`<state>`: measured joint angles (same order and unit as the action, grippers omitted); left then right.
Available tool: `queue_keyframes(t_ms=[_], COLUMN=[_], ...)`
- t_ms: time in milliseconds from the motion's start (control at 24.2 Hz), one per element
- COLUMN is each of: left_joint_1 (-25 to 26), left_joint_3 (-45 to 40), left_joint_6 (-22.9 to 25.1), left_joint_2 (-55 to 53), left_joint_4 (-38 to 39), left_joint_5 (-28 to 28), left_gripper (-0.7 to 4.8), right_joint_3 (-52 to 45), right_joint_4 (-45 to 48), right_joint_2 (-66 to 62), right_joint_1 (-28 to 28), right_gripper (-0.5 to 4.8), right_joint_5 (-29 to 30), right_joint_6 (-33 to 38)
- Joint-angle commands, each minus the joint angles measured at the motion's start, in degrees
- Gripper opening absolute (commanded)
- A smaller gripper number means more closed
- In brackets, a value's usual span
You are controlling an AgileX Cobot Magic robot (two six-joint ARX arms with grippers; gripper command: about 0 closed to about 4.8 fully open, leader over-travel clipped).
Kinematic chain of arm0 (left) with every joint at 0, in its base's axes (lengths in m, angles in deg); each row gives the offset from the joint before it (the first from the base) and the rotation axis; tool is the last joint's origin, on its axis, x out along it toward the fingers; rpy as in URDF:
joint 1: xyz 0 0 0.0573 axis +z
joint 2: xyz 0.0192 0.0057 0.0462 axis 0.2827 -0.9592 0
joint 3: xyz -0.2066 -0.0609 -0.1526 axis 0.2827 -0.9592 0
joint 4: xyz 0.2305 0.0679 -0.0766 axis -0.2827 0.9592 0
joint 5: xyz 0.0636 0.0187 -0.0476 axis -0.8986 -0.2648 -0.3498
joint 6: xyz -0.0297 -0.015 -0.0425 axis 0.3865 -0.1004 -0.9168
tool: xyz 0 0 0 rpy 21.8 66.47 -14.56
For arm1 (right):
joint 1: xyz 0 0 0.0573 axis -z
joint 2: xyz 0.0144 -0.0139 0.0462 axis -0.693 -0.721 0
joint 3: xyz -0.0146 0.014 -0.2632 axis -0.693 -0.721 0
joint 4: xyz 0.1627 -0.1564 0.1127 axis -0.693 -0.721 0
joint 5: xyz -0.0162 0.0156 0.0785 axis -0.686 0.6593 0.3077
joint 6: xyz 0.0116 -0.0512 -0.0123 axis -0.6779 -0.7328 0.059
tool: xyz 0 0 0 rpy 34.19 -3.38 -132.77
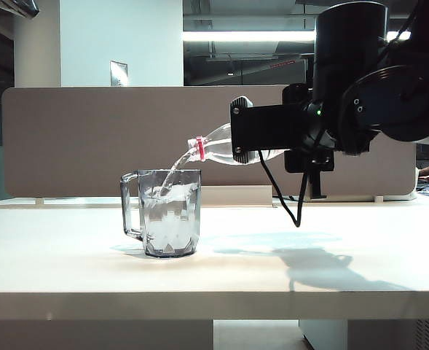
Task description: Pick up the mineral water bottle on the table and pour water into the mug until it's full.
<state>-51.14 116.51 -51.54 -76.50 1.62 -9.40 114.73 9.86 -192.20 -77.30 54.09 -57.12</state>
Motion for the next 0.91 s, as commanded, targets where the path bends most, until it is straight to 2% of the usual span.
queue_keyframes(t_ms=[41,701,907], left_joint_1=[0.0,0.0,0.0], left_joint_3=[0.22,0.22,0.22], left_joint_6=[0.24,0.24,0.24], left_joint_2=[0.07,0.07,0.07], left_joint_4=[-0.57,-0.59,-0.57], left_joint_5=[0.13,0.13,0.13], left_gripper=[-0.05,-0.05,-0.05], right_joint_3=[0.44,0.33,0.33], right_joint_4=[2.69,0.94,0.94], right_joint_2=[0.72,0.72,0.72], right_joint_1=[-0.15,-2.62,-2.69], right_gripper=[2.01,2.01,2.01], right_joint_5=[-0.07,-0.57,-1.92], right_joint_6=[0.85,5.11,9.27])
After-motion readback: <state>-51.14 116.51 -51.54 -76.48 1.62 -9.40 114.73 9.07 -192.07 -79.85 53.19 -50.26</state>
